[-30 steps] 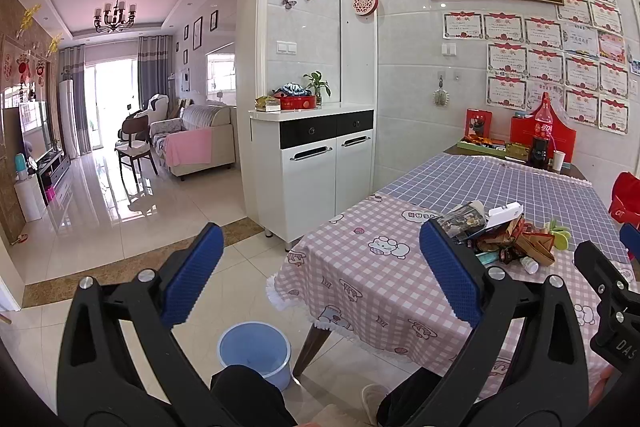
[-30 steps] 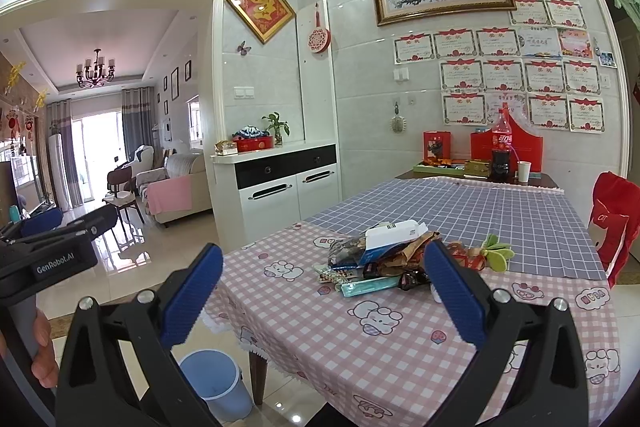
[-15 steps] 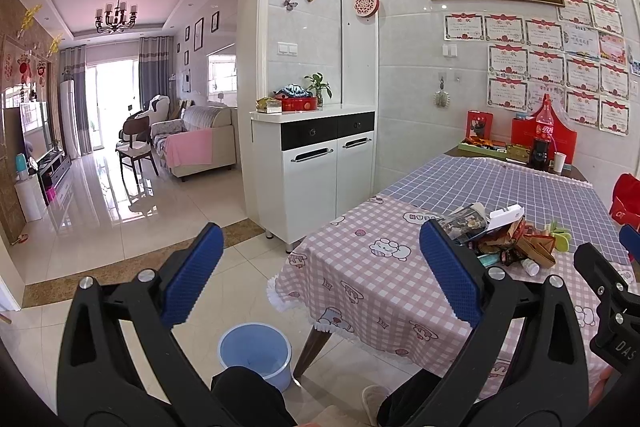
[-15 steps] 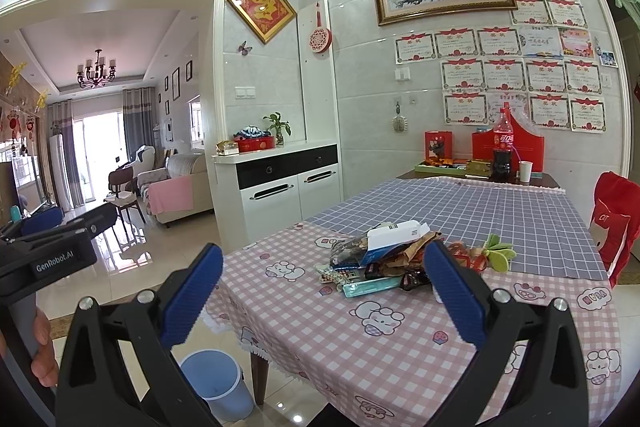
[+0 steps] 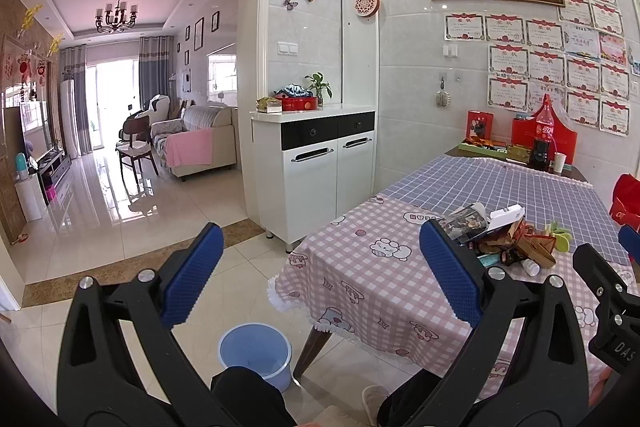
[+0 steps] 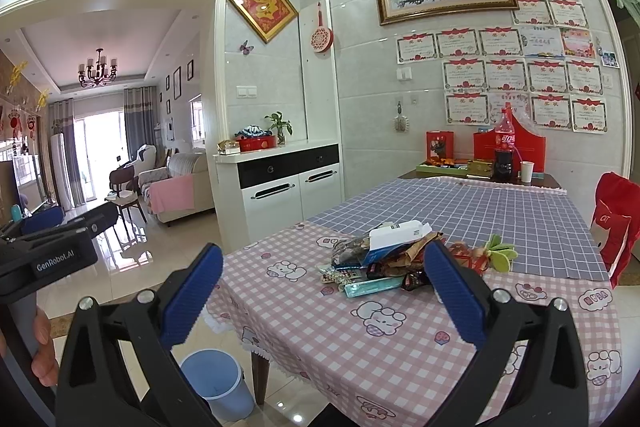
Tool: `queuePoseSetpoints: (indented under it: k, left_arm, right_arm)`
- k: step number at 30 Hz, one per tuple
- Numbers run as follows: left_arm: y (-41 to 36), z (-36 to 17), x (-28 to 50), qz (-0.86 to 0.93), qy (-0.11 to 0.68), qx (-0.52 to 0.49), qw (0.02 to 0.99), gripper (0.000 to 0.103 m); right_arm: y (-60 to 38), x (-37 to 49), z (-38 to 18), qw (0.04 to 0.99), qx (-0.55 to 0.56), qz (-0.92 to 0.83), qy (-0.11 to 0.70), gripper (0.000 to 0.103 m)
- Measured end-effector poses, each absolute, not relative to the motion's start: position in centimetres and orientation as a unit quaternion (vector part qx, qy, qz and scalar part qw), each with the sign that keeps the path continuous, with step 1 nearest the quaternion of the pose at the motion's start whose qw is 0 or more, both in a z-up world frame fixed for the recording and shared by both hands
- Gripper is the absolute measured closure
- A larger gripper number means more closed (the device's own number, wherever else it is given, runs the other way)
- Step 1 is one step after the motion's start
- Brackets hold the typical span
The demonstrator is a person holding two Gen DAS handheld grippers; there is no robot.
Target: Collect trash
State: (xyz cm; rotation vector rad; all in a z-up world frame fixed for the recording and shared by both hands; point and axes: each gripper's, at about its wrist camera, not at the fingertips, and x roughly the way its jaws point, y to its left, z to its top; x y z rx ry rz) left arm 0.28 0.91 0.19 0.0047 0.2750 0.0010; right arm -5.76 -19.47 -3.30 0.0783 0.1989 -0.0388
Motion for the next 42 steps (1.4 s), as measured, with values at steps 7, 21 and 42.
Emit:
queuePoseSetpoints:
  k: [7, 21, 42]
  left_arm:
    - [1.0, 0.3, 0.3, 0.001, 0.138, 0.003, 0.990, 0.007]
    - [0.8, 0.2, 0.2, 0.001, 0.137, 0.003, 0.991, 0.007]
    - [0.4, -0.6, 0.5, 0.002, 0.140, 0.004, 0.990, 0.007]
  right_arm:
    - [-19.4, -5.7, -3.4, 0.994, 0.039, -0.019, 0.099, 0.004]
    - [-19.8, -5.6, -3.9, 0.994, 0.046, -0.019, 0.101, 0.004]
    - [-20.0, -5.3, -4.6, 0.993, 0.049, -0.019, 0.106, 0.004]
